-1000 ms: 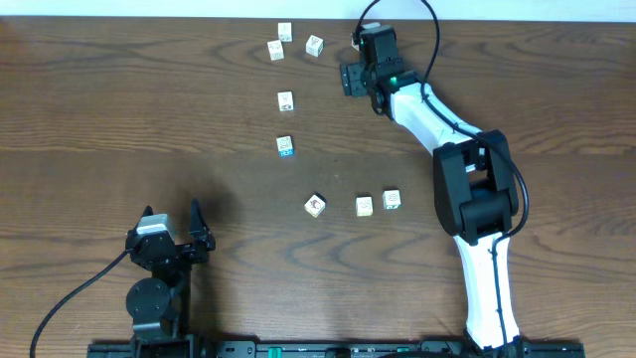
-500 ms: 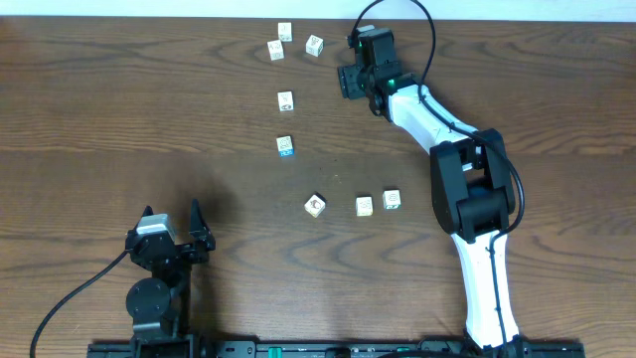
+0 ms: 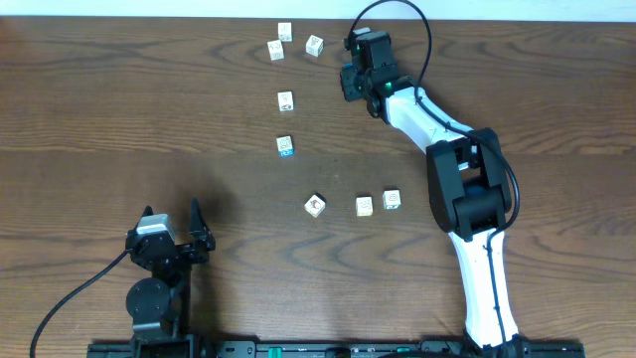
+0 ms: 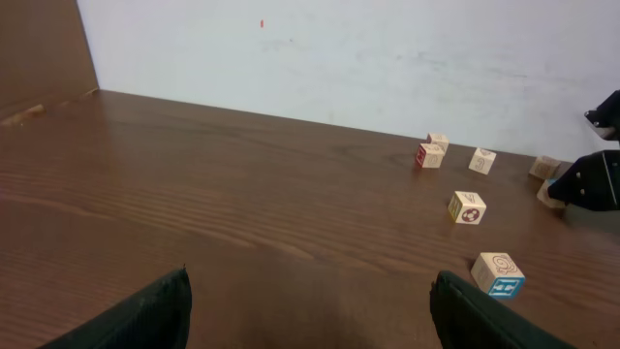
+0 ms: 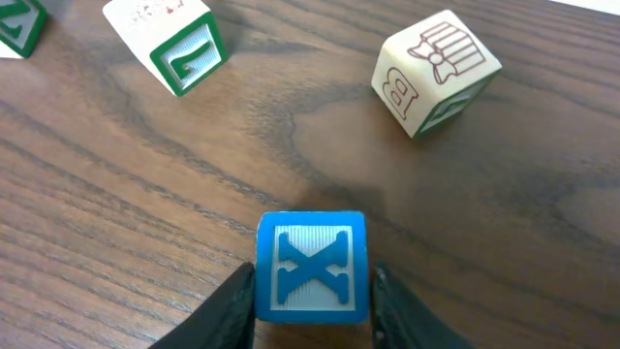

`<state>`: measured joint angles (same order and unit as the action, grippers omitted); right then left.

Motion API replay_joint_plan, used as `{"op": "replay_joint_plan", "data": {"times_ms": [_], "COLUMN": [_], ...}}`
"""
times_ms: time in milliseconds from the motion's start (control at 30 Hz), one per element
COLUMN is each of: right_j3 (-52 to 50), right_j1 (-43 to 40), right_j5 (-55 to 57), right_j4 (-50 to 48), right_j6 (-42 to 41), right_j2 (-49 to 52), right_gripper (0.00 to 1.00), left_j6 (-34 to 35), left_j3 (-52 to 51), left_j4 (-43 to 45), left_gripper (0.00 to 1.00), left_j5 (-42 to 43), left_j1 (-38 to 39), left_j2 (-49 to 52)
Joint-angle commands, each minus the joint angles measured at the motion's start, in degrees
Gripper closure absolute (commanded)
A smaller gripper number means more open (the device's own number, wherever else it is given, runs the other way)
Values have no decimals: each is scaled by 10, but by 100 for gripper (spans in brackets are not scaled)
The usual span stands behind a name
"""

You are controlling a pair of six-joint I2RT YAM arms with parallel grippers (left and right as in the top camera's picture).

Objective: Lift 5 blocks
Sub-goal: 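Carry the blue X block down and place it beside the M block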

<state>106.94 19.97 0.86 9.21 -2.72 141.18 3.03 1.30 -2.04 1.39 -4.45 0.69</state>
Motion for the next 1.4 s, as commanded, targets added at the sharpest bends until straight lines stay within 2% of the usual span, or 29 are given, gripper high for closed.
{"op": "replay_joint_plan", "data": {"times_ms": [0,467,633,667,867,1133,1367], "right_j3": [13,43,49,49,49,49,23], "right_j1": [5,8,11,11,10,10,10], "right_j5": [-1,-1,0,2,4,55,123], "right_j4": [1,47,81,97,160,320,525], "right_j6": [0,0,0,0,-2,-2,-75], "right_j2": [12,8,-14,-33,-119,-263,-396], "right_gripper": [68,82,94,99,99,99,99], "left_j6": [3,3,3,3,3,3,3], "left_j3": [-10,-10,-10,-10,-10,-10,-10], "left_j4": [-20,-20,-20,-20,-20,-20,-20], "left_gripper": [21,21,21,21,21,21,21], "left_j5": [-5,-5,-5,-5,-5,-5,-5], "left_j1": [-2,-2,-2,-2,-2,-2,-2], "left_j2": [-1,-1,-1,-1,-1,-1,-1]}}
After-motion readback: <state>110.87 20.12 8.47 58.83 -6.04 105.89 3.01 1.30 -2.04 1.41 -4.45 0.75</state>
